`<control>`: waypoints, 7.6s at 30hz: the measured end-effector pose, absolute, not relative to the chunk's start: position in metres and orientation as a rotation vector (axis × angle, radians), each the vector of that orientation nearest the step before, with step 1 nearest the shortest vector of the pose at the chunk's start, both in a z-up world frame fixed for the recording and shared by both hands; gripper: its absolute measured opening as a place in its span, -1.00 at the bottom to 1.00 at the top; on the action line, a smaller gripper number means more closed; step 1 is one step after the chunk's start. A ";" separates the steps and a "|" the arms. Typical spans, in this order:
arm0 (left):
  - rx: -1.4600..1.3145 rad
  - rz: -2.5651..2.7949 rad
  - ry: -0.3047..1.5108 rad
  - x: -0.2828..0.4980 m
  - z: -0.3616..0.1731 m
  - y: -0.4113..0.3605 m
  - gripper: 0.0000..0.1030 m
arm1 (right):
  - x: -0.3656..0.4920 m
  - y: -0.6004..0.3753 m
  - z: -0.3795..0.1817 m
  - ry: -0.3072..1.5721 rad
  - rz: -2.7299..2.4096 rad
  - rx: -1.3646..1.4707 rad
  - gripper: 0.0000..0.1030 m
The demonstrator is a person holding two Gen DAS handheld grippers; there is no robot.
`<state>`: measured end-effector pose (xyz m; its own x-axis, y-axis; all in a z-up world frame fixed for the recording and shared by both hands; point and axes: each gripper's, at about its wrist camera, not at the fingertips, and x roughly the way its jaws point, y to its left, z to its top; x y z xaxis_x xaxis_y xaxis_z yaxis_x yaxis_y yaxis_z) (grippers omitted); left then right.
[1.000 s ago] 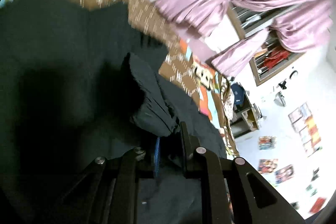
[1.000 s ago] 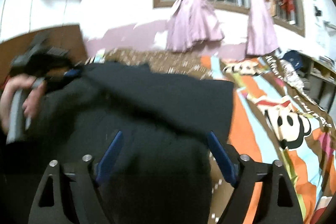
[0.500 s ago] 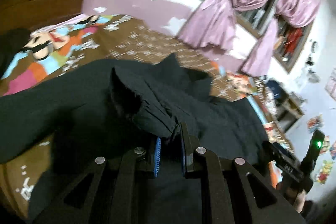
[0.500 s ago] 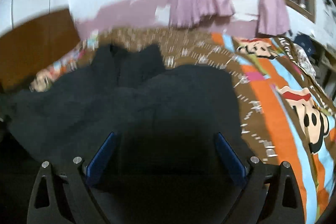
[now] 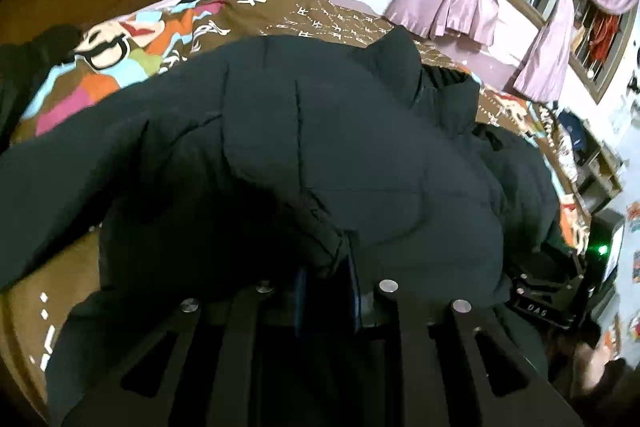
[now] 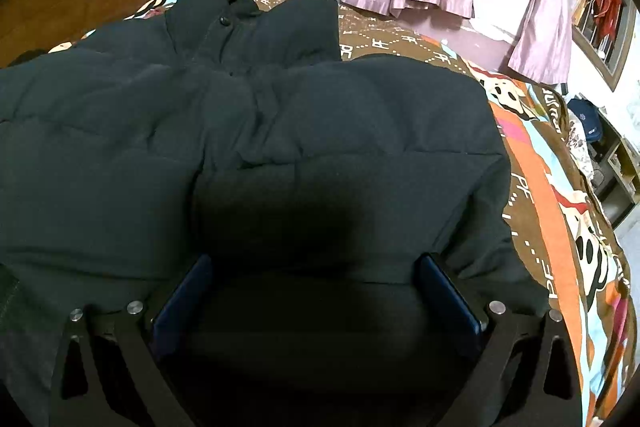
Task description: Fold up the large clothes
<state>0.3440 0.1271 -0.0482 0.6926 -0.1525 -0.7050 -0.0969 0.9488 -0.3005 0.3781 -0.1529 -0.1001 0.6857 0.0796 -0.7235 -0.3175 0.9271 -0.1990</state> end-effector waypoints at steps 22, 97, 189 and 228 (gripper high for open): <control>-0.847 0.541 0.558 0.169 0.003 0.320 0.67 | 0.357 -0.129 -0.070 0.687 0.189 -0.363 1.00; -0.131 -0.397 0.877 0.322 -0.007 -0.013 -0.72 | 0.315 -0.274 -0.031 0.610 0.668 0.612 1.00; 0.156 0.141 0.820 0.395 -0.069 0.084 0.99 | 0.393 -0.172 -0.082 0.784 0.352 -0.196 0.67; 0.036 0.057 0.911 0.378 -0.001 0.086 0.98 | 0.343 -0.204 0.034 0.811 0.420 0.032 0.95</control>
